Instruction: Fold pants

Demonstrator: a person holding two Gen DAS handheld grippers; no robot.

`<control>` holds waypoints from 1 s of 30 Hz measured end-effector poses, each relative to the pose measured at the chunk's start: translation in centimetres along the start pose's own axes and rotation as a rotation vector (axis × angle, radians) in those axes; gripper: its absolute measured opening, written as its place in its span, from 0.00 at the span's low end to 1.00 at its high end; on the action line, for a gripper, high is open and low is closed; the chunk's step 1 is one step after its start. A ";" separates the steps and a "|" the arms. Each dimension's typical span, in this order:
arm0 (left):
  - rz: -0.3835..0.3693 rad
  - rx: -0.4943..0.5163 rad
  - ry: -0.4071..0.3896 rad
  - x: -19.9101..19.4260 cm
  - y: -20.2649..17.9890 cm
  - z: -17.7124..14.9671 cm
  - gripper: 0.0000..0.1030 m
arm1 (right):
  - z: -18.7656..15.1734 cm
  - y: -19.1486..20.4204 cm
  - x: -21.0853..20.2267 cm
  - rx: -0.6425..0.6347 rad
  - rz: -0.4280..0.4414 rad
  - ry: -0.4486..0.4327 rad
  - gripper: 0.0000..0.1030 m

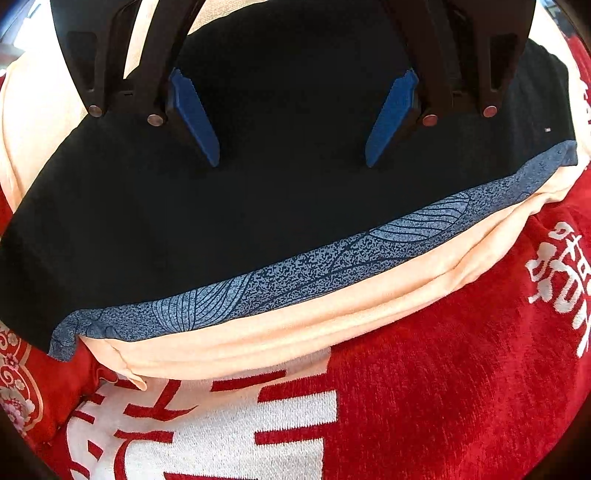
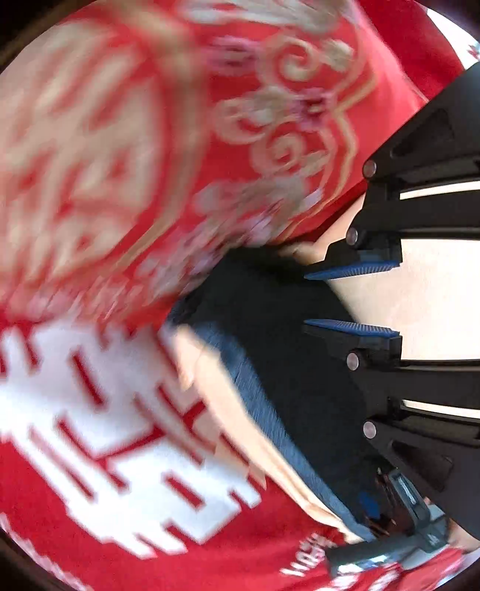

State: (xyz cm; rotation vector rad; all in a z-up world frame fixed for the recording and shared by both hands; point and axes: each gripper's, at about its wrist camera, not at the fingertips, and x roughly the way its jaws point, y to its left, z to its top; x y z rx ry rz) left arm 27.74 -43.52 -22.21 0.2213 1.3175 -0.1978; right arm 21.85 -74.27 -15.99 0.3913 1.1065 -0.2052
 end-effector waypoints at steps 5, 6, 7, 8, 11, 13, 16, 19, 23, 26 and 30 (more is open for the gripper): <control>0.002 -0.003 -0.002 0.1 -0.3 0.0 0.80 | 3.2 2.1 3.6 -0.069 0.054 0.029 0.24; -0.003 -0.007 -0.001 -0.2 0.1 -0.2 0.80 | 4.0 1.8 5.0 -0.045 0.057 0.050 0.24; -0.008 -0.010 -0.001 -0.2 0.3 -0.4 0.80 | 4.4 1.1 6.7 -0.026 0.028 0.081 0.23; -0.012 -0.014 0.000 -0.2 0.3 -0.3 0.81 | 4.4 0.8 8.0 -0.030 -0.023 0.095 0.13; -0.014 -0.027 -0.001 0.2 1.2 -0.4 0.85 | 3.0 -0.1 9.5 -0.086 -0.050 0.112 0.00; -0.027 -0.039 0.005 0.2 1.5 -0.3 0.85 | 2.5 0.1 8.5 -0.095 -0.064 0.118 0.01; -0.026 -0.037 0.011 0.2 1.6 -0.1 0.85 | 1.8 0.7 6.2 -0.080 -0.035 0.121 0.07; -0.025 -0.037 0.014 0.3 1.7 0.0 0.85 | 0.9 2.1 4.6 -0.116 -0.002 0.108 0.11; -0.023 -0.038 0.016 0.2 1.7 0.2 0.85 | 1.6 4.4 5.9 -0.171 0.021 0.118 0.42; -0.020 -0.046 0.017 0.3 1.6 0.2 0.85 | 1.8 5.7 7.5 -0.173 0.030 0.127 0.43; -0.017 -0.047 0.014 0.5 1.7 0.3 0.85 | -0.4 6.2 9.3 -0.244 0.003 0.168 0.43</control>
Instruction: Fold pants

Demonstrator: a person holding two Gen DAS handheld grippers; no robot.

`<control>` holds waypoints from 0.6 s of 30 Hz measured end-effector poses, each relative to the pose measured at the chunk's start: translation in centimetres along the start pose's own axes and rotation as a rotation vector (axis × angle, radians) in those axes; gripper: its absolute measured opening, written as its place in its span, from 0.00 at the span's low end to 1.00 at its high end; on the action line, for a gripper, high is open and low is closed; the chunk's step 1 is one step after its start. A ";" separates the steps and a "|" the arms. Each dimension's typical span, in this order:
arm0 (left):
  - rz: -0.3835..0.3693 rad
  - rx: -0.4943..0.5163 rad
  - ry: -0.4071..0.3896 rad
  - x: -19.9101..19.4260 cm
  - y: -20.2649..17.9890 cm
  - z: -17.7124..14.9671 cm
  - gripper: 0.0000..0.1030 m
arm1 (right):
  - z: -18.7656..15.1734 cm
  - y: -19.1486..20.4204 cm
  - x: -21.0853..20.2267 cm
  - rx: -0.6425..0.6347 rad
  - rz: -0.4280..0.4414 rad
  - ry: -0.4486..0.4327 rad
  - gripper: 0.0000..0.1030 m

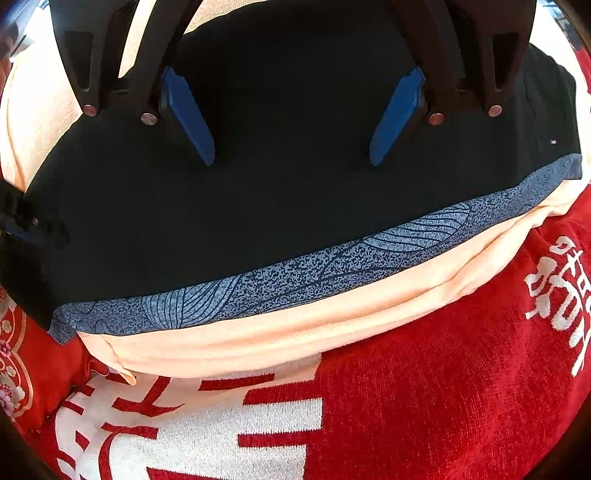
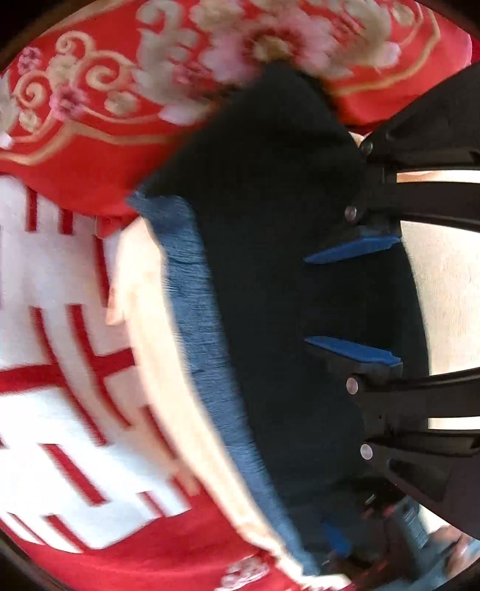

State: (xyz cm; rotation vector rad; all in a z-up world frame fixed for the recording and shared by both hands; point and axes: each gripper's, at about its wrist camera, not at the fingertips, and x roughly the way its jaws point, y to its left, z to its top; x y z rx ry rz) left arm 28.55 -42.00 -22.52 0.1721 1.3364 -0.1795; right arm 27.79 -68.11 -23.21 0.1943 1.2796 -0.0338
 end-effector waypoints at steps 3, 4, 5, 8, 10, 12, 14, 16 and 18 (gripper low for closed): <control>0.000 -0.001 0.002 0.1 0.1 0.2 0.85 | -0.5 0.5 -0.7 -0.032 -0.021 0.009 0.45; 0.002 0.000 -0.001 0.1 0.1 0.2 0.85 | -0.7 0.4 -1.0 -0.018 -0.013 0.018 0.46; 0.007 -0.001 -0.002 0.1 0.1 0.2 0.88 | -0.9 0.4 -1.3 -0.005 -0.006 0.023 0.46; 0.004 -0.014 0.003 0.4 0.5 0.2 0.89 | -1.9 -0.4 -2.5 0.043 0.028 0.025 0.46; 0.005 -0.011 0.001 0.5 0.5 0.2 0.89 | -2.8 -0.6 -3.1 0.081 0.055 0.034 0.46; 0.011 -0.003 -0.005 0.5 0.5 0.2 0.89 | -3.2 -0.7 -3.3 0.098 0.067 0.037 0.47; 0.013 -0.004 -0.006 0.5 0.6 0.1 0.89 | -3.9 -0.9 -3.7 0.120 0.090 0.044 0.47; 0.013 -0.006 -0.006 0.6 0.6 0.1 0.89 | -4.7 -1.3 -3.8 0.155 0.116 0.058 0.47; 0.017 -0.005 -0.007 0.6 0.5 0.1 0.89 | -5.2 -1.5 -3.6 0.180 0.132 0.067 0.47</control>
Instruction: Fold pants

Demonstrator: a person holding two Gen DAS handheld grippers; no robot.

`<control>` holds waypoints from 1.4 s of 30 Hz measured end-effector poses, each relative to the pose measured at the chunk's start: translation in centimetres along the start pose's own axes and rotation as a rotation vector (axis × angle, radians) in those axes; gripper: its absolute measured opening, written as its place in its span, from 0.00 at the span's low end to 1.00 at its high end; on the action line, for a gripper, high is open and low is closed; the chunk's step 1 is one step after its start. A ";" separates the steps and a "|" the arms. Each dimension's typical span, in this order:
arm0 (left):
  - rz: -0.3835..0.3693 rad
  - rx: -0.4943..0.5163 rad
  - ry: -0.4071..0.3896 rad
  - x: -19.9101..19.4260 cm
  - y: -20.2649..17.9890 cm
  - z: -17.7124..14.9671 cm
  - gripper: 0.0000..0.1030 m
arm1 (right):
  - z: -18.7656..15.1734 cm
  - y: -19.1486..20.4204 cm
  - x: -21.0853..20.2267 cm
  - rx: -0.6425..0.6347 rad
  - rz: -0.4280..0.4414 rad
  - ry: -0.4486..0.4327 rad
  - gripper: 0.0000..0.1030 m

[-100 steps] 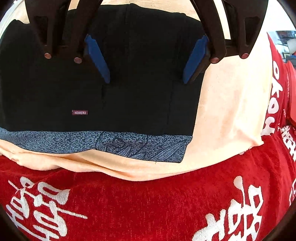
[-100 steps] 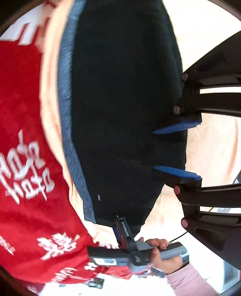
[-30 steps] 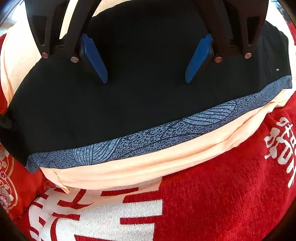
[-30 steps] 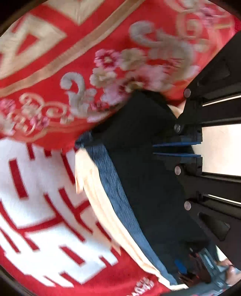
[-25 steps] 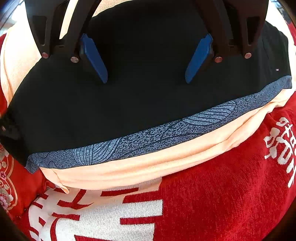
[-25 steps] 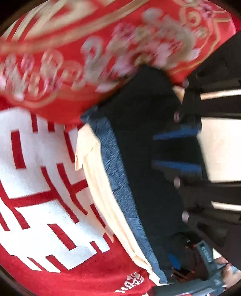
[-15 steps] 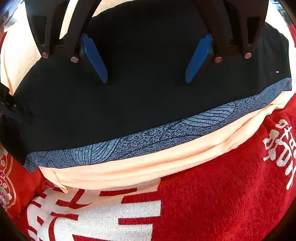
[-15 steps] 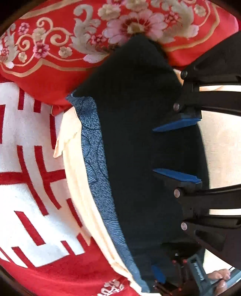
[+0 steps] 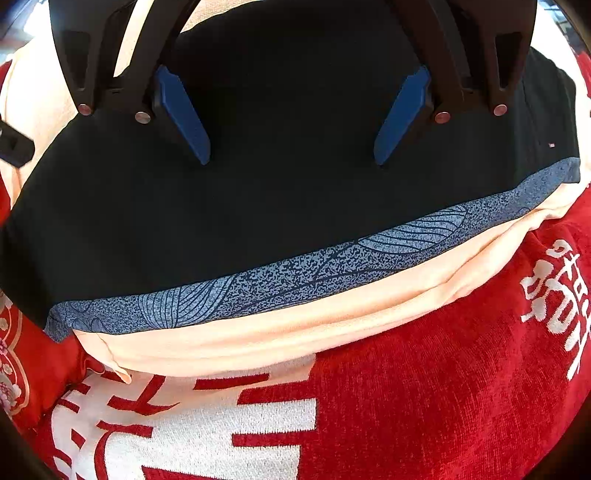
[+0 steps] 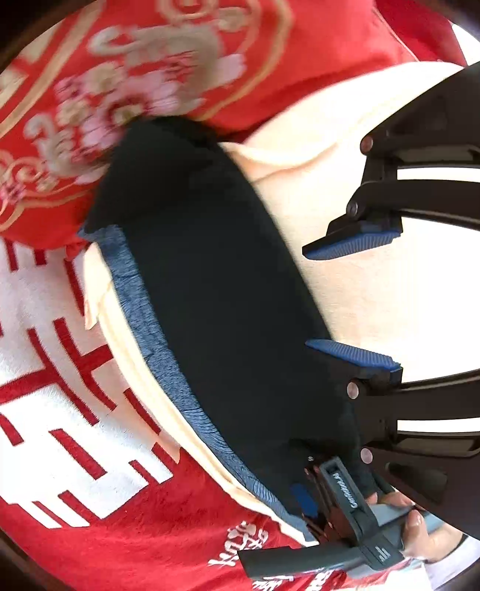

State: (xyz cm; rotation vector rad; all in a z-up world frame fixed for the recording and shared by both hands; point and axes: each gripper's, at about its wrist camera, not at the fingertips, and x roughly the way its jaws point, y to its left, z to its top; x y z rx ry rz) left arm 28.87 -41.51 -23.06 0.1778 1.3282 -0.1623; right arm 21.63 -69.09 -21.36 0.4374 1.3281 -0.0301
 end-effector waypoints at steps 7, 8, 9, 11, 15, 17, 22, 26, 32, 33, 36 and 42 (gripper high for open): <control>0.007 0.006 -0.001 -0.4 -1.2 -0.3 0.89 | -1.4 -1.6 0.1 0.082 0.051 0.017 0.47; 0.007 0.007 -0.001 -0.4 -1.2 -0.2 0.89 | -1.6 -1.8 0.1 0.089 0.059 0.018 0.47; 0.008 0.008 0.000 -0.4 -1.3 -0.1 0.89 | -1.7 -1.9 0.1 0.096 0.065 0.020 0.47; 0.010 0.011 0.004 -0.4 -1.5 -0.1 0.89 | -1.8 -2.1 0.3 0.113 0.077 0.024 0.47; 0.012 0.023 0.015 -0.8 -1.9 0.1 0.89 | -2.2 -2.5 0.4 0.132 0.086 0.027 0.47; 0.002 0.032 0.013 -1.2 -2.2 0.0 0.89 | -2.3 -2.3 0.2 0.123 0.085 0.015 0.47; -0.004 0.065 0.011 -1.7 -3.6 -0.7 0.89 | -1.8 -1.3 0.5 0.134 0.187 0.020 0.47; -0.012 0.046 0.022 -1.5 -3.3 -0.8 0.89 | -1.0 -1.3 1.9 0.211 0.259 0.019 0.44; 0.013 0.024 0.014 -2.4 -1.7 -0.7 0.89 | -0.6 -0.3 2.7 0.169 0.204 0.027 0.08; 0.020 0.019 0.014 -2.6 -1.3 -0.8 0.89 | -0.9 -0.2 2.6 0.152 0.175 0.035 0.08; 0.043 0.002 0.018 -2.9 0.3 -1.4 0.89 | -1.8 -0.4 2.0 0.151 0.212 0.064 0.10; 0.072 -0.012 0.059 -2.6 2.6 -3.6 0.89 | -2.8 3.4 3.5 0.175 0.438 0.147 0.33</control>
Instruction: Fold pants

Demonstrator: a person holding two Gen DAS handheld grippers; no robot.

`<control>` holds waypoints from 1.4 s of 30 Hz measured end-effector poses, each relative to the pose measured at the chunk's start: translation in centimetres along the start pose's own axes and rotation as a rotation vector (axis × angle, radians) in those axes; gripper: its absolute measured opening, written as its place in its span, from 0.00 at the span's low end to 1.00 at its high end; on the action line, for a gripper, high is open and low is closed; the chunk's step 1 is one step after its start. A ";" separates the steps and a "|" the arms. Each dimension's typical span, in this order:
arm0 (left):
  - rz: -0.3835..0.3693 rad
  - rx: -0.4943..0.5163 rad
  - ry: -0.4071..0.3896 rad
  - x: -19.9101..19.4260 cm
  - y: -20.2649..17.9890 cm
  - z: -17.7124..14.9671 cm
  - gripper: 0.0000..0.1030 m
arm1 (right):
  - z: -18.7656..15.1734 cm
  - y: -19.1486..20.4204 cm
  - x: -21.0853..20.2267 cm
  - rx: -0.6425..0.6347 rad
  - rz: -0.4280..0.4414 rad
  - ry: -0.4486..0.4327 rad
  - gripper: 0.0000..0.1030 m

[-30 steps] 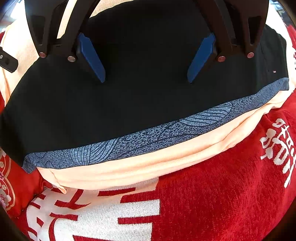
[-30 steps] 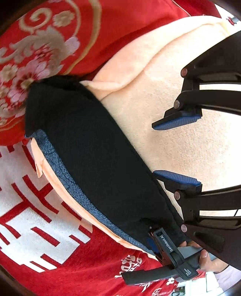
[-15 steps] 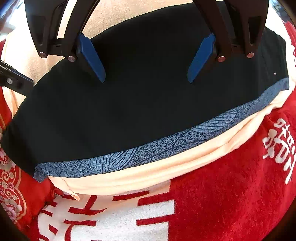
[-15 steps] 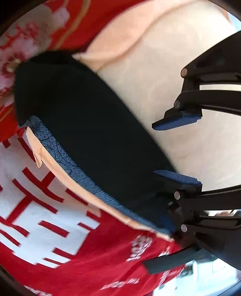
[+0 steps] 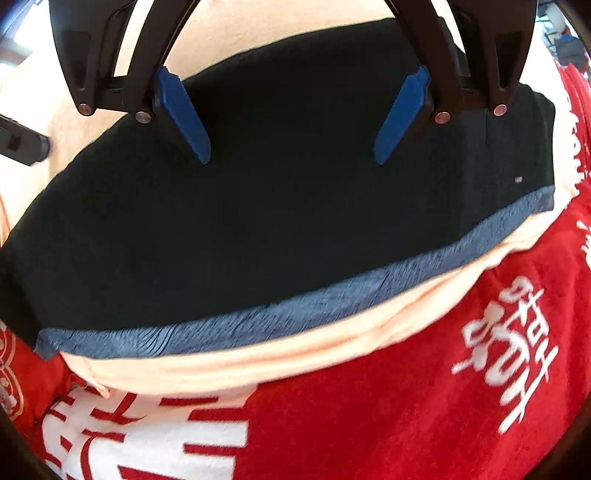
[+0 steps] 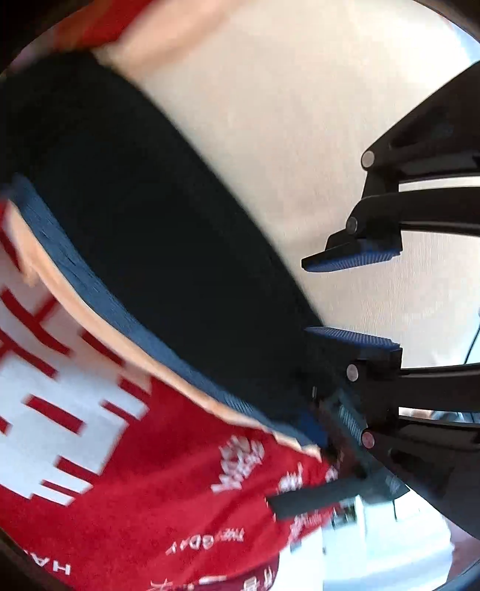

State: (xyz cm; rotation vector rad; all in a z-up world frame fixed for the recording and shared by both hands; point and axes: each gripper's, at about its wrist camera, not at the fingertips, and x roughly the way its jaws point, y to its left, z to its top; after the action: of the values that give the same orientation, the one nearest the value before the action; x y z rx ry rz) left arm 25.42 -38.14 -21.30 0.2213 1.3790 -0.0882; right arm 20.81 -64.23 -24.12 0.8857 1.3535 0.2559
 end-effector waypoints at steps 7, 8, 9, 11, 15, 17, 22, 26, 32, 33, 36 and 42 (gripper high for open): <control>-0.015 0.010 0.003 0.2 0.8 -1.4 0.89 | 0.2 1.3 3.4 0.065 0.061 -0.014 0.05; -0.015 0.008 -0.004 0.2 0.7 -1.6 0.89 | 0.1 1.2 3.3 0.062 0.041 -0.005 0.05; -0.015 0.008 -0.014 0.2 1.2 -2.1 0.89 | -0.2 1.0 3.3 0.053 0.020 0.003 0.04; -0.009 0.009 -0.035 0.8 0.3 -3.4 0.89 | -1.0 0.6 3.5 0.029 -0.051 0.039 0.04; -0.013 0.007 -0.008 0.4 0.4 -3.4 0.89 | -2.0 -0.5 1.2 0.036 -0.058 0.033 0.05; -0.036 0.015 -0.018 -0.2 0.1 -2.6 0.89 | -2.0 -1.0 -0.8 0.019 -0.087 -0.012 0.10; -0.101 0.039 -0.067 -1.6 -3.0 -0.9 0.89 | 0.4 -4.2 -5.9 0.068 -0.179 -0.184 0.30; -0.136 0.024 -0.081 -1.9 -6.3 0.7 0.89 | 2.8 -6.9 -7.7 0.153 -0.230 -0.266 0.30; -0.152 0.019 -0.078 -0.4 -11.0 3.2 0.89 | 4.3 -8.9 -8.3 0.154 -0.224 -0.320 0.30; -0.142 0.034 -0.059 0.4 -11.7 3.3 0.89 | 4.2 -9.3 -8.4 0.157 -0.216 -0.331 0.30; -0.130 0.021 -0.095 1.0 -12.1 2.7 0.89 | 4.2 -9.6 -8.6 0.145 -0.192 -0.378 0.30; -0.124 0.036 -0.117 0.9 -12.3 2.2 0.90 | 5.0 -8.8 -7.4 0.128 -0.185 -0.517 0.40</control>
State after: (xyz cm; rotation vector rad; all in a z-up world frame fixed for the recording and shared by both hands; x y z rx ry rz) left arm 25.38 -50.57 -23.11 0.1586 1.2746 -0.2258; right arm 20.77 -76.79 -24.87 0.8518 0.9641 -0.1973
